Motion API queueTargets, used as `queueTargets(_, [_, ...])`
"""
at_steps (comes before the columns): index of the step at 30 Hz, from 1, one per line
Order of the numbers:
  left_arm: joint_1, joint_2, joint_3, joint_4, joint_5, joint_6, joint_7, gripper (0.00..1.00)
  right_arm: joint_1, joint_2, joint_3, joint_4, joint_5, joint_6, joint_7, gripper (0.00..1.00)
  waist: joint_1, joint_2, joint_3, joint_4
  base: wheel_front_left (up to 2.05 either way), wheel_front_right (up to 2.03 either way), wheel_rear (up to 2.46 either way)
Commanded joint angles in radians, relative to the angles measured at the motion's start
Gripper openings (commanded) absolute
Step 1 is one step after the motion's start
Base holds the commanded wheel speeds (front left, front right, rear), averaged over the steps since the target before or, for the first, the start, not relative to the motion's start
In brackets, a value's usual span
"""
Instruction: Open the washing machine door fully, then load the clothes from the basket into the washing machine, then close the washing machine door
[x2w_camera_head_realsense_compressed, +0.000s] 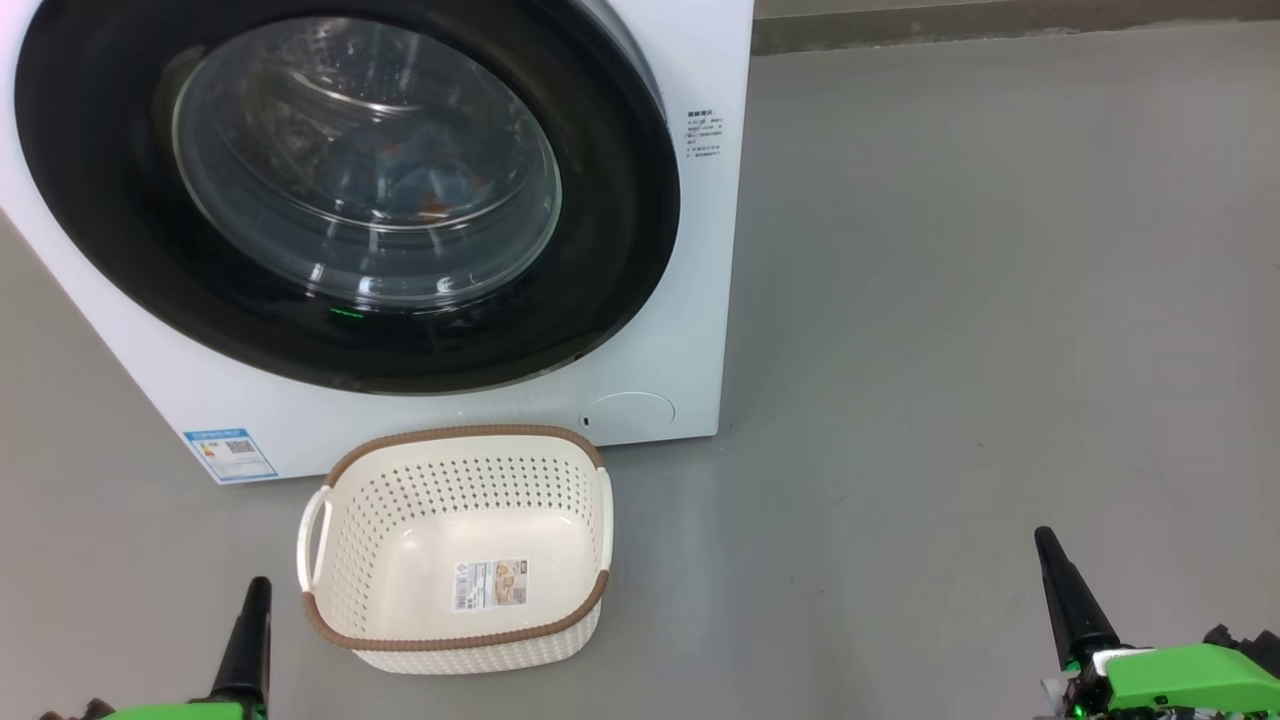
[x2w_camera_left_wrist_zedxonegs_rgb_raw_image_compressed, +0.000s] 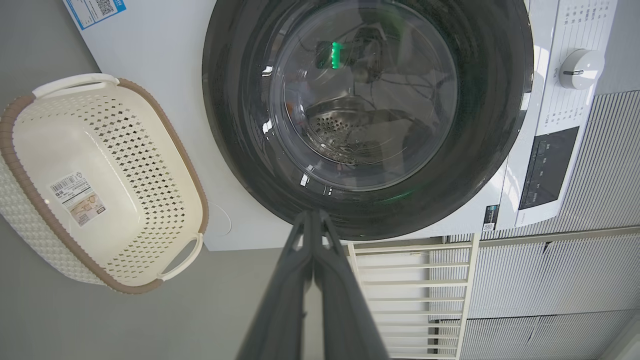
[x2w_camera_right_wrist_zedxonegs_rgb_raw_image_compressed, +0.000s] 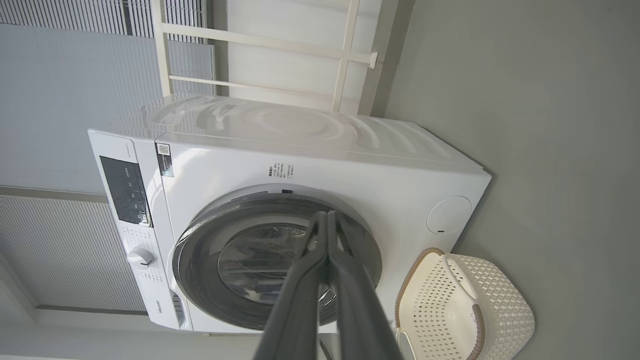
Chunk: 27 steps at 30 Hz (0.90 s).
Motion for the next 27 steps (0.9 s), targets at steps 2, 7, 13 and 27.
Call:
queueTargets(2, [-0.056,0.012,0.044,-0.012,-0.042,-0.021,0.011,0.00,-0.060,-0.011,0.014,-0.013,0.045,0.001,0.011,0.00,0.0000,0.0000,0.000,-0.001,0.00,0.00,0.00])
queueTargets(7, [-0.063,0.008,0.059,-0.003,-0.096,-0.031,0.023,0.00,-0.070,-0.011,0.011,0.002,0.101,0.002,0.017,0.00,0.0000,0.0000,0.001,-0.003,0.00,0.00,0.00])
queueTargets(13, [-0.068,0.005,0.071,0.003,-0.133,-0.038,0.032,0.00,-0.077,-0.011,0.009,0.012,0.139,0.002,0.023,0.00,0.0000,0.0000,0.001,-0.004,0.00,0.00,0.00])
queueTargets(27, [-0.068,0.001,0.076,0.003,-0.129,-0.038,0.036,0.00,-0.078,-0.007,0.003,0.013,0.135,0.002,0.027,0.00,0.0000,0.0000,0.001,-0.004,0.00,0.00,0.00])
